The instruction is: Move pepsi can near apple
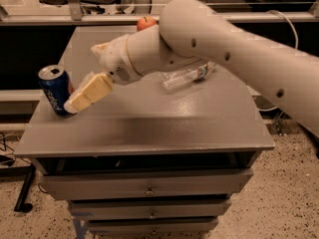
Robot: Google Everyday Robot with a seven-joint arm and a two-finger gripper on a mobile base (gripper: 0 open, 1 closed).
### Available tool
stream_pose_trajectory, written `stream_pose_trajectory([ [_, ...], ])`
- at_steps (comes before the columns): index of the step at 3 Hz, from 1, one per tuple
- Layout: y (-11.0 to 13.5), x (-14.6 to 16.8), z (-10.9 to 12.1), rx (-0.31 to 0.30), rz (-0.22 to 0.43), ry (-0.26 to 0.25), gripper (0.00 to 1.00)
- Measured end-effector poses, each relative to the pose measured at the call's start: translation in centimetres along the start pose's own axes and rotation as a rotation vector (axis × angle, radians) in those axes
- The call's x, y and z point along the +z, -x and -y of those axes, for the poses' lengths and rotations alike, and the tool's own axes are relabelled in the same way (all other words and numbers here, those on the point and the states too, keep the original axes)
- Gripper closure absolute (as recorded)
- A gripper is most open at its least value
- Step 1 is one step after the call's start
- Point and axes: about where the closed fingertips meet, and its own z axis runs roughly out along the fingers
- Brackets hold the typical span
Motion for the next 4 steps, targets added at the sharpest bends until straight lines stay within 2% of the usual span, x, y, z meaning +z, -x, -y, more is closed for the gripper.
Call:
stream_pose_trajectory([
  [1,1.3,4.8,-0.5,-0.004,0.087,0.051,0.0],
  [2,1.8,8.2,-0.6,-0.008,0.14,0.075,0.0],
  [3,1.5,9.9,-0.5,-0.007,0.163,0.069,0.18],
  [4,1.2,10.3,-0.2,-0.013,0.176,0.051,0.41],
])
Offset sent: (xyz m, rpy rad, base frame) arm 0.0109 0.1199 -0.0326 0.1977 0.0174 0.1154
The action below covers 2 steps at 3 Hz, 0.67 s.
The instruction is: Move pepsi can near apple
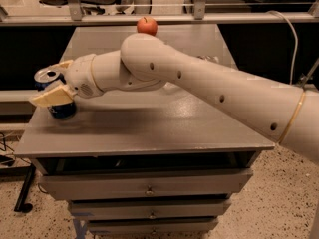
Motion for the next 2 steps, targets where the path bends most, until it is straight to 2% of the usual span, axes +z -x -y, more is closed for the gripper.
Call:
stream_pose_trajectory([
  [1,-0.5,-0.4,0.3,0.001,0.001,-0.018,0.65],
  [2,-0.4,-2.6,1.7,-0.008,-0.005,-0.075,0.88],
])
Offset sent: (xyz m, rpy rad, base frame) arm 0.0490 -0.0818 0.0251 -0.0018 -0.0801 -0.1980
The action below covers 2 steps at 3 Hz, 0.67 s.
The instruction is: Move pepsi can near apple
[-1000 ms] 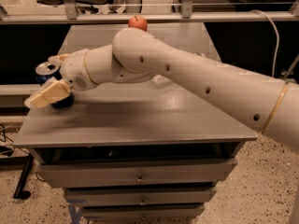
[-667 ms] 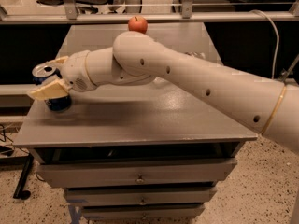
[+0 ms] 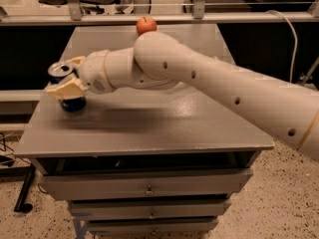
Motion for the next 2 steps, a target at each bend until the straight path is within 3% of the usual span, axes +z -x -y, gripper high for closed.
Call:
stream_pose_trajectory([
  [1,1.3,-5.0,4.4,-0.044,-0.005,-0.128,1.0],
  [2,4.8,-12.5,11.0,-0.12,-0.026,-0.297,1.0],
])
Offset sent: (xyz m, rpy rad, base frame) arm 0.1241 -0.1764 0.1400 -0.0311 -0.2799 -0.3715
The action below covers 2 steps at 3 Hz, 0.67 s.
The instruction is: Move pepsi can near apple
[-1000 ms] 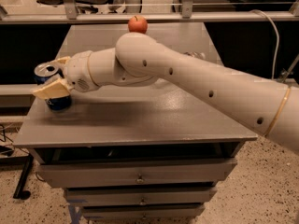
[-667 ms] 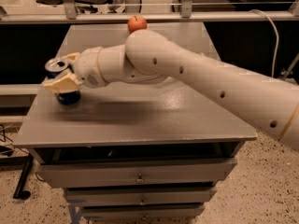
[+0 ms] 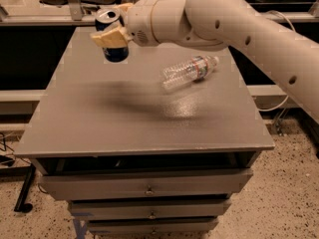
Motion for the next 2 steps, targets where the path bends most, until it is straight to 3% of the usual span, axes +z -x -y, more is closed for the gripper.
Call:
stream_pose_trajectory([
  [1,0.0,0.0,0.0,0.0,0.0,0.0,1.0],
  [2,-0.6,0.1,1.3,-0.019,0.012,-0.042,1.0],
])
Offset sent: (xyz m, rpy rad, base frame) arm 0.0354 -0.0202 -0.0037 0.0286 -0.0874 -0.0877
